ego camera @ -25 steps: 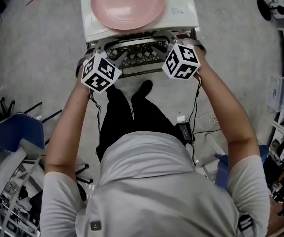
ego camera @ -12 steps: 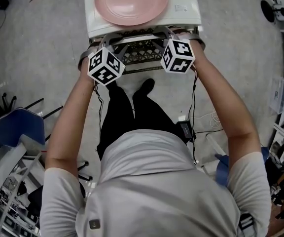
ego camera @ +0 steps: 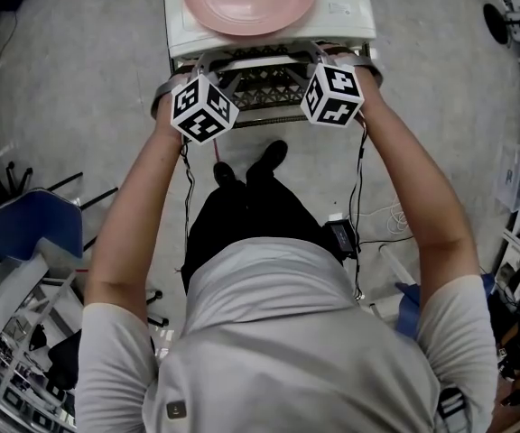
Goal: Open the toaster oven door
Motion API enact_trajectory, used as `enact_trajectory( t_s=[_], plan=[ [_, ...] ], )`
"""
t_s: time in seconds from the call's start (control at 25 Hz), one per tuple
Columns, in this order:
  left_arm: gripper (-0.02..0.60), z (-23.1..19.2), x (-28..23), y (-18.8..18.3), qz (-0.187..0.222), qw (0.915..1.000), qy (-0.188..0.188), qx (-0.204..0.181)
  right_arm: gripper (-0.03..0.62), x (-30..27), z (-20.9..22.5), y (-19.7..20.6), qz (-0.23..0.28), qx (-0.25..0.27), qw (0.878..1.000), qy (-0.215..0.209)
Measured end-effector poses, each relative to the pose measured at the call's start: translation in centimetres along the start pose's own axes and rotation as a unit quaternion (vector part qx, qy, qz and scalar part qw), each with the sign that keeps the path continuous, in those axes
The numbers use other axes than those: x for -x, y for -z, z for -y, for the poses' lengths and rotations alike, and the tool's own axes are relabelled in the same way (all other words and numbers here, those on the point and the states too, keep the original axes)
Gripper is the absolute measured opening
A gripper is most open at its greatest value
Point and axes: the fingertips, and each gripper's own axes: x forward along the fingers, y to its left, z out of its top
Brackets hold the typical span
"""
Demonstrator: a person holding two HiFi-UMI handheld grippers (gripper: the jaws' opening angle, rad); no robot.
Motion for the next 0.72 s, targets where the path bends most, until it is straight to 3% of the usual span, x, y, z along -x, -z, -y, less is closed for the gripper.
enact_trajectory(
  t_s=[0.4,0.72],
  plan=[
    [0.107,1.5,0.0,0.1,0.004,0.9996,-0.012,-0.026,0.101,0.1,-1.3,0.5,-0.01,0.005,1.0,0.025],
    [0.1,4.8,1.3,1.7,0.02,0.9952,-0.066,-0.069,0.094,0.2,-5.0,-0.2,-0.027,0.046,0.997,0.049]
  ],
)
